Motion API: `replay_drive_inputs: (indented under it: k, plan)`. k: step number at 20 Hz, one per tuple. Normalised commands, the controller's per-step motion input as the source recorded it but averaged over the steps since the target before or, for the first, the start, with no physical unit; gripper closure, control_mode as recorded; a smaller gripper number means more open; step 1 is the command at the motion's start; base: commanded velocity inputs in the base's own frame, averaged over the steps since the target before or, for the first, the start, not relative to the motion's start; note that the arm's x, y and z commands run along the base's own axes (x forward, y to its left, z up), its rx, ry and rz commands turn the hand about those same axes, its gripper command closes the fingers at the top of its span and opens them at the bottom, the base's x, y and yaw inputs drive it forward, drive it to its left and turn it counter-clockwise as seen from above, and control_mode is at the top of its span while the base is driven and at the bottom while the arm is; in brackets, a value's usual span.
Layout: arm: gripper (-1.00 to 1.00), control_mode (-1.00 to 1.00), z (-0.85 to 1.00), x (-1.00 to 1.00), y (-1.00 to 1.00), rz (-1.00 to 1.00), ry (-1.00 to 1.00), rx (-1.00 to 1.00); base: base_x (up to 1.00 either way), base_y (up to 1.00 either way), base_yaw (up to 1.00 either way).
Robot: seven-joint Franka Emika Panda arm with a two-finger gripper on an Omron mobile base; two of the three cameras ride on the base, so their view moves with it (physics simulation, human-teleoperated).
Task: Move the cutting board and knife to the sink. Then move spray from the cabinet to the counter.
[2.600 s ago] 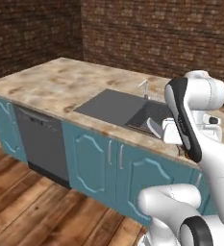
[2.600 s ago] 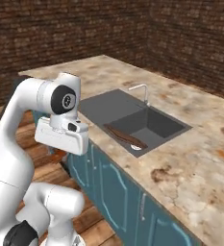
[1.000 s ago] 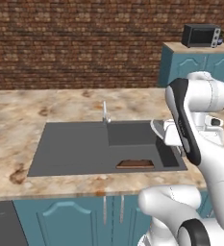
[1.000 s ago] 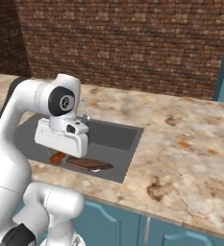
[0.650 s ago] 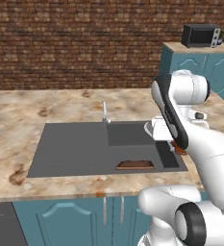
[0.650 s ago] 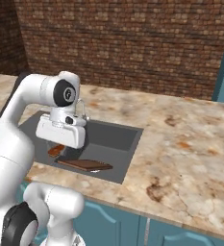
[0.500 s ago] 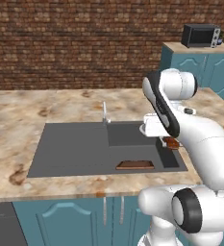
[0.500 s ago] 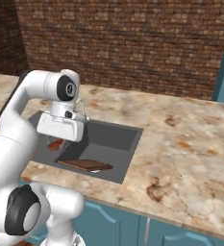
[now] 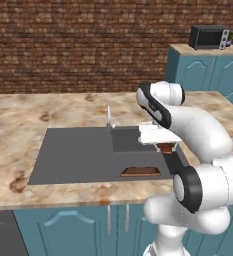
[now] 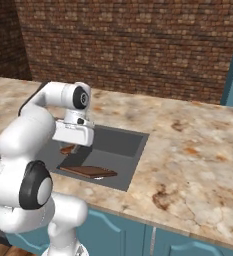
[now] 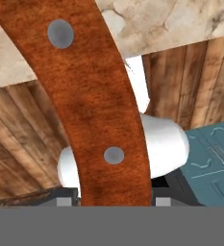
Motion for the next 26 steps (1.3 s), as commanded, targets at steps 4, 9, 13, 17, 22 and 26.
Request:
replay_drive_inputs:
  k: [4, 9, 13, 17, 22, 26]
  plan:
    - [1.0, -1.0, -1.0, 0.61, 0.0, 0.0, 0.0, -0.05, 0.0, 0.0, 0.0]
    - [1.0, -1.0, -0.79, 0.87, -0.01, 0.0, 0.04, -0.06, 0.0, 0.0, 0.0]
    - [1.0, -1.0, -0.33, 0.86, 0.0, 0.0, 0.12, -0.01, 0.0, 0.0, 0.0]
    - [1.0, -1.0, -0.18, 0.75, 0.0, 0.0, 0.15, 0.0, 0.0, 0.0, 0.0]
    - [1.0, -1.0, -0.19, 0.7, -0.05, 0.0, 0.08, 0.0, 0.0, 0.0, 0.0]
    - [1.0, -1.0, -0.18, 0.64, -0.09, 0.0, 0.06, 0.0, 0.0, 0.0, 0.0]
